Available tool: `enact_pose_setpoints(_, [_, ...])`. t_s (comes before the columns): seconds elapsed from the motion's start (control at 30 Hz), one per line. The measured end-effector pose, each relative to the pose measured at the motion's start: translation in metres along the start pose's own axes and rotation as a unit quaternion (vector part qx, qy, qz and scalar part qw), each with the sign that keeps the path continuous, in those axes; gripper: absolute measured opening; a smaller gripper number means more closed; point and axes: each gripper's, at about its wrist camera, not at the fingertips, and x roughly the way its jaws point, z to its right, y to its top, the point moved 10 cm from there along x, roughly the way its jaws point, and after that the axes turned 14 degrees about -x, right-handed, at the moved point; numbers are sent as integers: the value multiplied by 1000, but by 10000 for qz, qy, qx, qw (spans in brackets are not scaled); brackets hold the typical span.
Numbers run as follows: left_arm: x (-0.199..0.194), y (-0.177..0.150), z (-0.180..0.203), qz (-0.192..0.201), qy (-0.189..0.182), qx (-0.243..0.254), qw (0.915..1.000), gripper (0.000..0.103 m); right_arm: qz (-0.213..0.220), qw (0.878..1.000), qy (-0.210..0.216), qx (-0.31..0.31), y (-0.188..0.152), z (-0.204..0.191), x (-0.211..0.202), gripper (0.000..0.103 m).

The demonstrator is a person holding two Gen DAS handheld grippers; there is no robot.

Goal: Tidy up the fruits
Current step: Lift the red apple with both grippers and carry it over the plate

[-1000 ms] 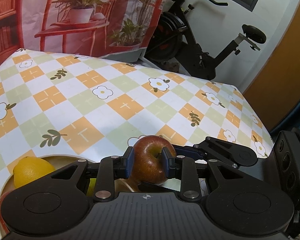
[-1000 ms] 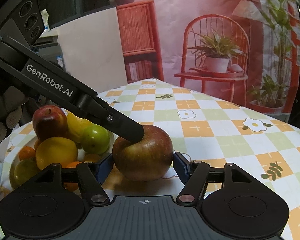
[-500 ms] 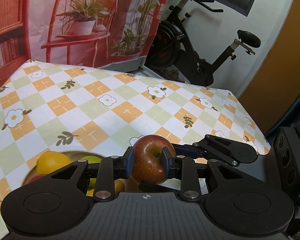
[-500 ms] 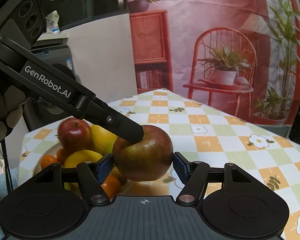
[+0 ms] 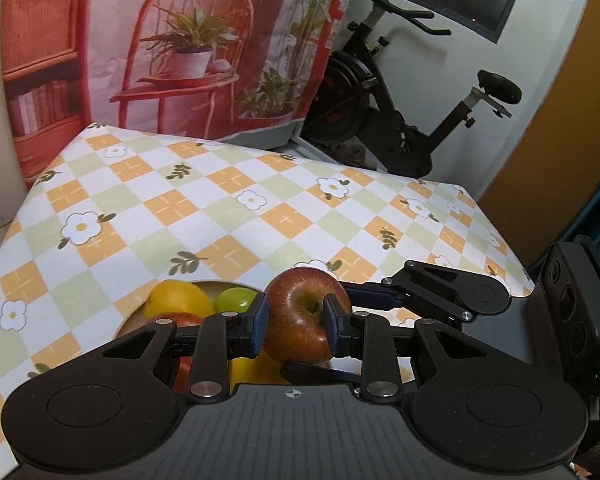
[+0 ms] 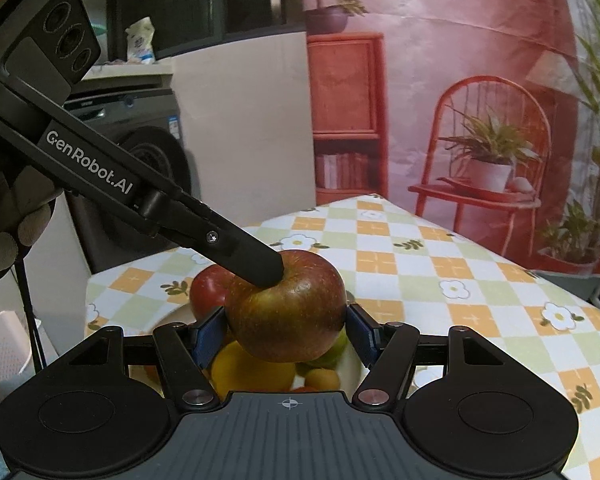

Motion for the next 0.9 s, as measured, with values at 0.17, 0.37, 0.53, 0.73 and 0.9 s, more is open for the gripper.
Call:
enact_pose_setpoints(0.17, [7,-2,-7,-21,103,-61,9999,31,-112,9999,34,8,-3,-4,12,61])
enact_pose_setpoints(0.37, [8,4,-13,20,156,-139,9998,31,-89,9998,95,155,-3,-1,20,61])
enact_pose_setpoints(0.53, [8,4,-15,59,226,-124,9997,31,-51,9998,97,145,-3,1,24,61])
enact_pose_setpoints(0.73, [13,7,-18,109,352,-146,9992,31,-80,9997,106,213,-4,4,34,61])
enact_pose_setpoints(0.9, [15,6,-19,74,384,-182,9991,32,-100,9998,54,180,-6,8,36,62])
